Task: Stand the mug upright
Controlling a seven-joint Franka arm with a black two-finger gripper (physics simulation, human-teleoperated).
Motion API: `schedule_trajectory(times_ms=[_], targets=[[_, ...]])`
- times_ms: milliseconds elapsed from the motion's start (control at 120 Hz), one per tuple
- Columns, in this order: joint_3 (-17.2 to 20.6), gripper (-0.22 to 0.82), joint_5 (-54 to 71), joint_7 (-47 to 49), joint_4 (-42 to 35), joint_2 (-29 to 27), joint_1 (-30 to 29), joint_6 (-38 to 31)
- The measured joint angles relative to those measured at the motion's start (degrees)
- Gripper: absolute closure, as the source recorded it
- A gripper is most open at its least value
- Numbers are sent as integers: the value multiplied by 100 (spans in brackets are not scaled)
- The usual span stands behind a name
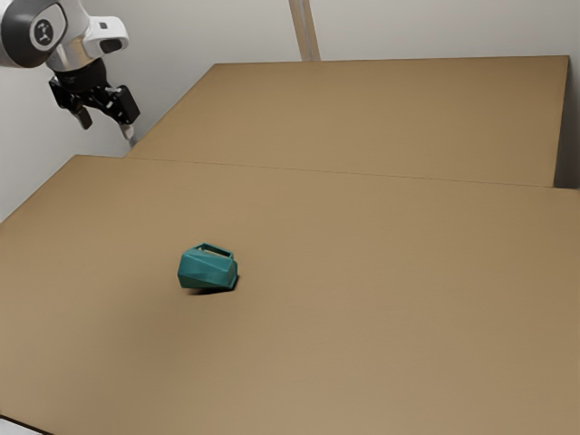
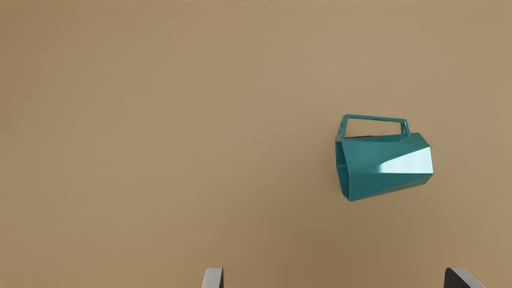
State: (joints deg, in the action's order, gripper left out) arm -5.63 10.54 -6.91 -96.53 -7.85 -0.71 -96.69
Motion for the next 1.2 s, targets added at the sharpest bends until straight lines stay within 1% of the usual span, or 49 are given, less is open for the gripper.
schedule_trajectory(times_ms=[208,358,467,658,975,1200], targets=[[-22,0,4,-64,-7,22,6,-41],[-389,0,-125,-100,-27,347,-32,-170],[-587,0,-802,-119,-47,679,-184,-245],[-632,0,-2182,-150,-101,1431,-691,-309],[-685,0,-3676,-192,-693,2175,-736,-344],[-712,0,-4188,-223,-954,2449,-738,-362]])
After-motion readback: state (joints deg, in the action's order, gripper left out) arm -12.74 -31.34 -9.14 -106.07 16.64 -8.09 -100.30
